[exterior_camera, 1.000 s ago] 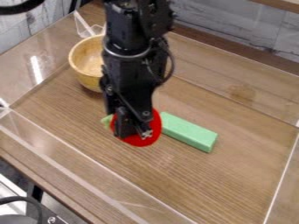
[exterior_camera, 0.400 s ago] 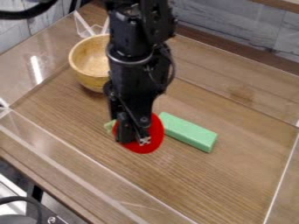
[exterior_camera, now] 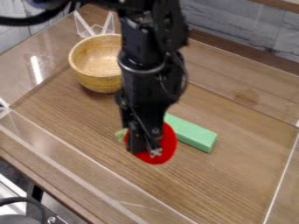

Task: Move the red fruit to the left side of the table

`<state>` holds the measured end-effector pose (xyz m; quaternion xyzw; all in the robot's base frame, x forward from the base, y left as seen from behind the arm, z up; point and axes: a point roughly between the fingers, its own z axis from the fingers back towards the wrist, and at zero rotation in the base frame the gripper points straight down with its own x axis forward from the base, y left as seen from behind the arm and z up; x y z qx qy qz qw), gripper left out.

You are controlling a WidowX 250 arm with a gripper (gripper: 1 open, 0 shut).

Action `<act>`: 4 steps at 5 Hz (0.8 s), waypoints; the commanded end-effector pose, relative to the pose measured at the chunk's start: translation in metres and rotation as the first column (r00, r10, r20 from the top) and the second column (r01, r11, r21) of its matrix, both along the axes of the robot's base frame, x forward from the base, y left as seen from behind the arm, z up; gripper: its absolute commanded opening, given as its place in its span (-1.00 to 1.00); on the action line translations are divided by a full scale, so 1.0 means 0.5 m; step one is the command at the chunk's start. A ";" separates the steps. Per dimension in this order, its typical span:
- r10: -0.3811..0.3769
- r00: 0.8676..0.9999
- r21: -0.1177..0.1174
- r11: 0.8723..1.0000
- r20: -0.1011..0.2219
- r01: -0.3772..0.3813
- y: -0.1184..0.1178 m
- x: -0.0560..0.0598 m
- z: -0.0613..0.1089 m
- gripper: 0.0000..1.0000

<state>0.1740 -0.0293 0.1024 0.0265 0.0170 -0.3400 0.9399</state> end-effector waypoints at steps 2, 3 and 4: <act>0.026 0.999 -0.006 1.000 0.029 -0.025 0.004 0.017 0.035 -1.00; 0.060 0.998 -0.008 0.998 0.025 -0.060 0.015 0.017 0.036 -1.00; 0.044 0.999 -0.016 0.999 0.017 -0.043 0.029 0.017 0.029 -1.00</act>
